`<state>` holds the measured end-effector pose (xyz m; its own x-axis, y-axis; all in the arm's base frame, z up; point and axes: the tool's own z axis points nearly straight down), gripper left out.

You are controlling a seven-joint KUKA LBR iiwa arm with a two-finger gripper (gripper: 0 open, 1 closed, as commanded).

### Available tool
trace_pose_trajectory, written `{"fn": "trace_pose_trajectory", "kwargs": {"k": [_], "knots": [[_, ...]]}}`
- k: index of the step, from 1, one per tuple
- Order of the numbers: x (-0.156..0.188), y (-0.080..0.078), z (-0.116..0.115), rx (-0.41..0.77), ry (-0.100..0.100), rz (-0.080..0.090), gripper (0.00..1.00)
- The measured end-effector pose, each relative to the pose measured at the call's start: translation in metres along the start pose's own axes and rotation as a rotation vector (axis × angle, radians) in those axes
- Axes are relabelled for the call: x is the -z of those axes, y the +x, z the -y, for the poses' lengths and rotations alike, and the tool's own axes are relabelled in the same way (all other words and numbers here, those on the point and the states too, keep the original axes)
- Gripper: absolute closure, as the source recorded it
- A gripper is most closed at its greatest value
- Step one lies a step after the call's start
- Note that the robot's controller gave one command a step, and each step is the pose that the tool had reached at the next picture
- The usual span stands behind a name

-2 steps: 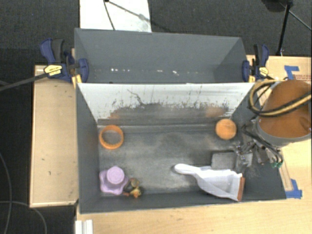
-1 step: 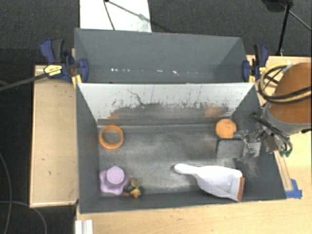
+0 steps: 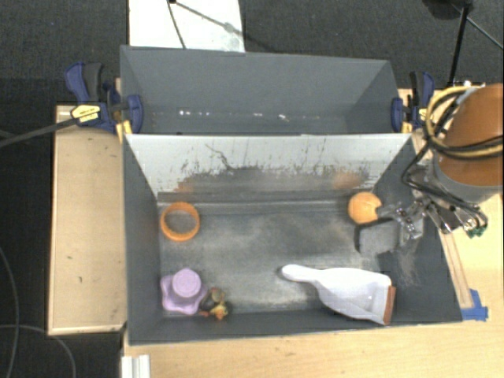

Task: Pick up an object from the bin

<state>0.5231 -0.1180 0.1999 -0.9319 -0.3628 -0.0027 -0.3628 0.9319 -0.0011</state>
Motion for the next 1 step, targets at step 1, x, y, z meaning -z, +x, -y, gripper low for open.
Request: {"fn": "trace_pose_trajectory", "kwargs": {"k": [1], "knots": [[0.0247,-0.0061,0.0046,0.132,0.000,0.001,1.00]]}}
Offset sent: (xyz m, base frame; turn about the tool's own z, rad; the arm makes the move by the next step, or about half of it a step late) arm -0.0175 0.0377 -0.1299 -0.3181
